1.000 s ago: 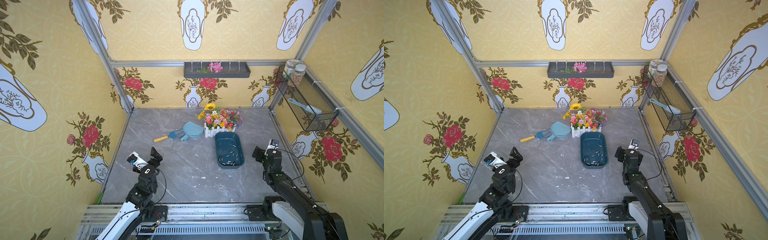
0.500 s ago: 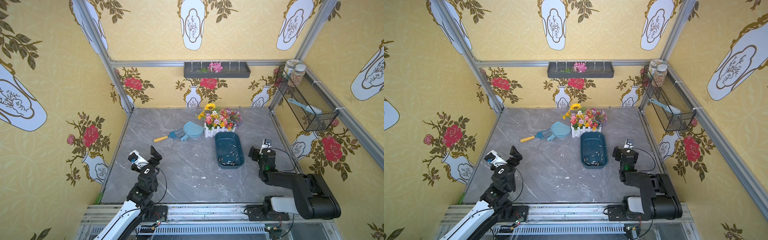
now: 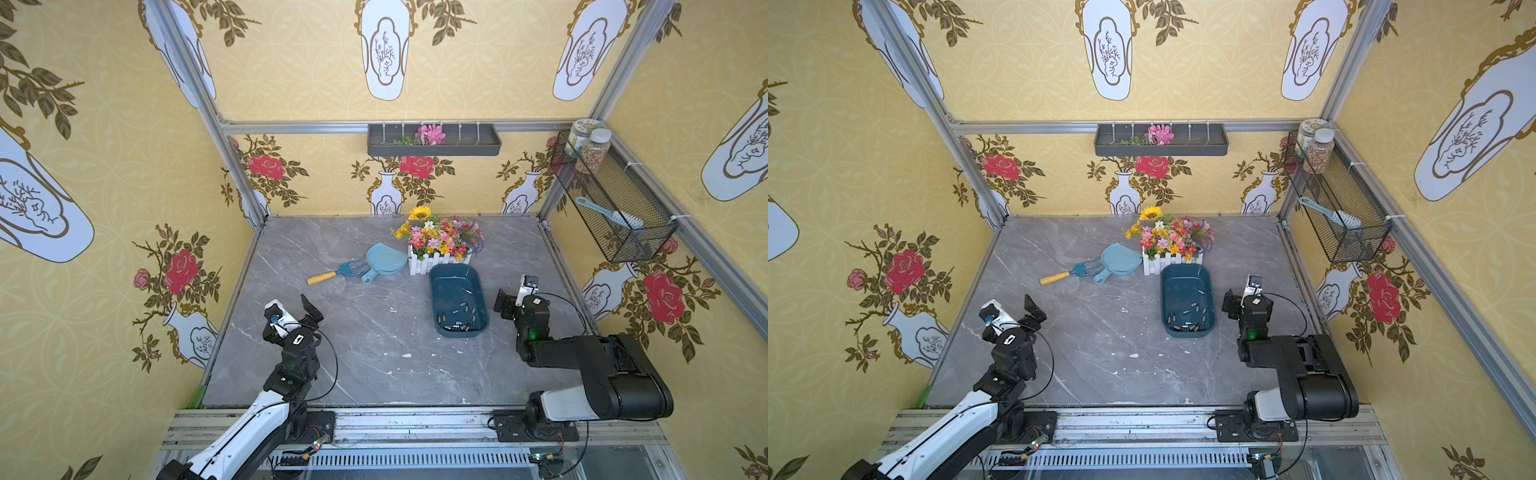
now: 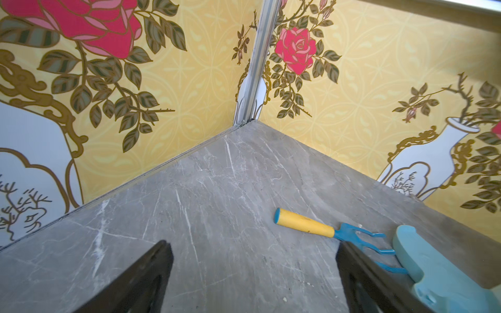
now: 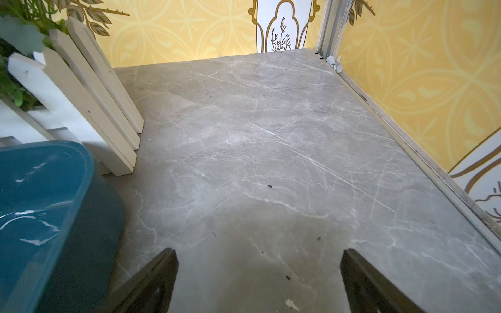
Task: Put the bit on the desktop into the storage box
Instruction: Reset both arms
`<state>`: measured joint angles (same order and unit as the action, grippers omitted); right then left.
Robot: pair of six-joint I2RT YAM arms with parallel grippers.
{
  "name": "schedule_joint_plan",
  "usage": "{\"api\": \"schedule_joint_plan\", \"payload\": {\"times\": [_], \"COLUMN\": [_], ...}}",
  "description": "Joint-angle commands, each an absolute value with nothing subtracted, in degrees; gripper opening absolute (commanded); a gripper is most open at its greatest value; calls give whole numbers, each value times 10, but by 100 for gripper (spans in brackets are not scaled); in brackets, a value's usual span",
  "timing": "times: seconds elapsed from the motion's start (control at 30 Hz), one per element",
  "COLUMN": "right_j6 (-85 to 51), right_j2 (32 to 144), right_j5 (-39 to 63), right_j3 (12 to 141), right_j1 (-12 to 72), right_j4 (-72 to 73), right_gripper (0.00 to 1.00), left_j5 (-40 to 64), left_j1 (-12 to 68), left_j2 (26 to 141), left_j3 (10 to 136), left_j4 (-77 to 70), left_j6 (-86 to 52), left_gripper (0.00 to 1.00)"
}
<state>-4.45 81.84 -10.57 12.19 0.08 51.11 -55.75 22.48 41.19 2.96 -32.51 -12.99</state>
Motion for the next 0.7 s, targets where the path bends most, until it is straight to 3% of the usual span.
{"api": "schedule_joint_plan", "payload": {"times": [0.0,0.23,0.3,0.67], "right_j6": [-43,-42,-42,-41], "right_j2": [819,818,819,818], "right_j5": [-105,-106,-106,-110], "right_j3": [124,124,125,124], "right_j1": [2,3,3,6], "right_j4": [530,530,530,529], "right_gripper": [97,97,97,97], "left_j5": [-512,-420,-406,-351], "left_j1": [204,147,138,92], "left_j2": [475,643,655,613], "left_j3": [32,52,83,57], "left_j4": [-446,-589,-521,-497], "left_j6": [-107,-99,-113,-132], "left_gripper": [100,100,100,100]}}
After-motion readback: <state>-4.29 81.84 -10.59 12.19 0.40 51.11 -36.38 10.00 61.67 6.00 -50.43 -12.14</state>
